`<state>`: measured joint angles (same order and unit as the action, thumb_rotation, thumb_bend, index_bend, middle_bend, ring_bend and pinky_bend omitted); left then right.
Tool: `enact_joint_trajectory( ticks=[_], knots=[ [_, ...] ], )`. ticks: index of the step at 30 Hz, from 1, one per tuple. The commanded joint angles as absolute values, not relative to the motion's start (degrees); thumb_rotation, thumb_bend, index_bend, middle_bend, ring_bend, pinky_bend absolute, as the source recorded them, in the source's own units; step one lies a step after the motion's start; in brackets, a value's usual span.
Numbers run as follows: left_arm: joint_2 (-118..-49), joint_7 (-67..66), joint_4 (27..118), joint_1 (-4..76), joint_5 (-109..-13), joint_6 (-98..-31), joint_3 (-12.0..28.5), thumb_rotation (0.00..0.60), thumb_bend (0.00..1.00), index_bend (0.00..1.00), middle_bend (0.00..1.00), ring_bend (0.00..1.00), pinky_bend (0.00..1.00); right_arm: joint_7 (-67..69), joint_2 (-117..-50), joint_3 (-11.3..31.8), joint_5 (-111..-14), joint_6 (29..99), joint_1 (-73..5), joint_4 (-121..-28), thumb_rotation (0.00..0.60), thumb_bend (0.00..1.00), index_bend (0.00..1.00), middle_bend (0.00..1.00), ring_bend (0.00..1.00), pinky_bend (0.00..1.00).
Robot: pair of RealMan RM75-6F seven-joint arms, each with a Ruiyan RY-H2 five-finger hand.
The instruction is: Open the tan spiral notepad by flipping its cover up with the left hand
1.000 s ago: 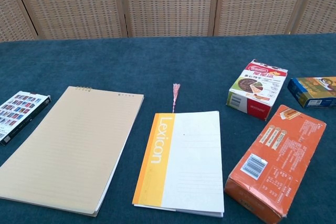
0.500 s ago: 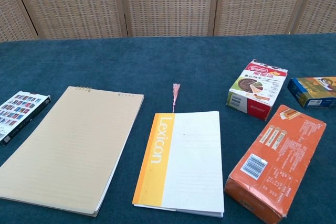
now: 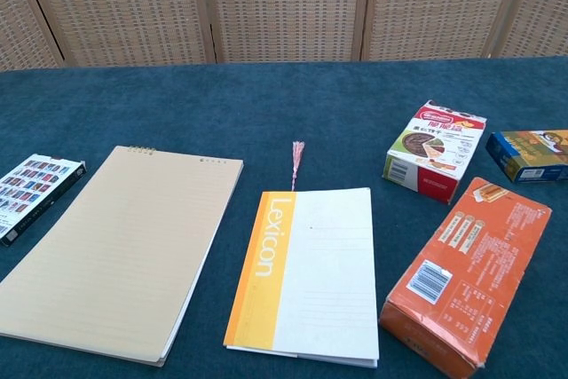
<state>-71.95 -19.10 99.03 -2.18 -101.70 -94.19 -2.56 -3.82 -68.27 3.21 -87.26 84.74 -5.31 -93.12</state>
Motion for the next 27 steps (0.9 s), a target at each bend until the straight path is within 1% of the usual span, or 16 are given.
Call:
enact_joint_trajectory(
  ticks=[1, 7, 10, 12, 16, 22, 24, 27],
  knots=[
    [-71.7, -18.8, 99.4, -1.9, -101.7, -93.3, -3.0, 0.600, 0.14, 0.00, 0.00, 0.00, 0.00, -3.6, -68.2, 3.3, -87.0, 84.5, -5.3, -93.1, 0.600, 0.00, 0.00, 0.00, 0.00, 0.00],
    [-72.3, -19.9, 98.9, -1.7, -101.9, -92.4, -3.3, 0.600, 0.15, 0.00, 0.00, 0.00, 0.00, -3.5, -68.2, 3.2, -86.9, 84.2, -5.4, -93.3, 0.600, 0.00, 0.00, 0.00, 0.00, 0.00],
    [-74.3, -19.6, 97.1, -0.8, -102.6, -91.1, -3.4, 0.600, 0.17, 0.00, 0.00, 0.00, 0.00, -3.1, -68.2, 3.2, -86.5, 84.0, -5.4, -93.5, 0.600, 0.00, 0.00, 0.00, 0.00, 0.00],
    [-75.6, -19.6, 95.7, -0.3, -102.9, -90.0, -3.6, 0.600, 0.20, 0.00, 0.00, 0.00, 0.00, -2.9, -68.1, 3.3, -86.3, 83.9, -5.4, -93.6, 0.600, 0.00, 0.00, 0.00, 0.00, 0.00],
    [-77.9, -20.7, 93.5, 0.7, -103.2, -87.5, -4.2, 0.600, 0.23, 0.00, 0.00, 0.00, 0.00, -2.7, -68.0, 3.4, -86.1, 83.8, -5.4, -93.8, 0.600, 0.00, 0.00, 0.00, 0.00, 0.00],
    [-81.7, -24.9, 91.0, 1.9, -104.5, -84.2, -5.3, 0.600, 0.28, 0.00, 0.00, 0.00, 0.00, -2.3, -67.9, 3.4, -85.7, 83.4, -5.4, -94.0, 0.600, 0.00, 0.00, 0.00, 0.00, 0.00],
    [-83.2, -26.3, 89.9, 2.1, -105.0, -83.3, -5.8, 0.600, 0.33, 0.00, 0.00, 0.00, 0.00, -2.3, -67.9, 3.4, -85.5, 83.3, -5.4, -94.0, 0.600, 0.00, 0.00, 0.00, 0.00, 0.00],
    [-85.1, -27.6, 88.3, 2.3, -105.2, -81.9, -6.6, 0.600, 0.36, 0.00, 0.00, 0.00, 0.00, -2.1, -67.9, 3.5, -85.4, 83.3, -5.4, -94.1, 0.600, 0.00, 0.00, 0.00, 0.00, 0.00]
  ],
)
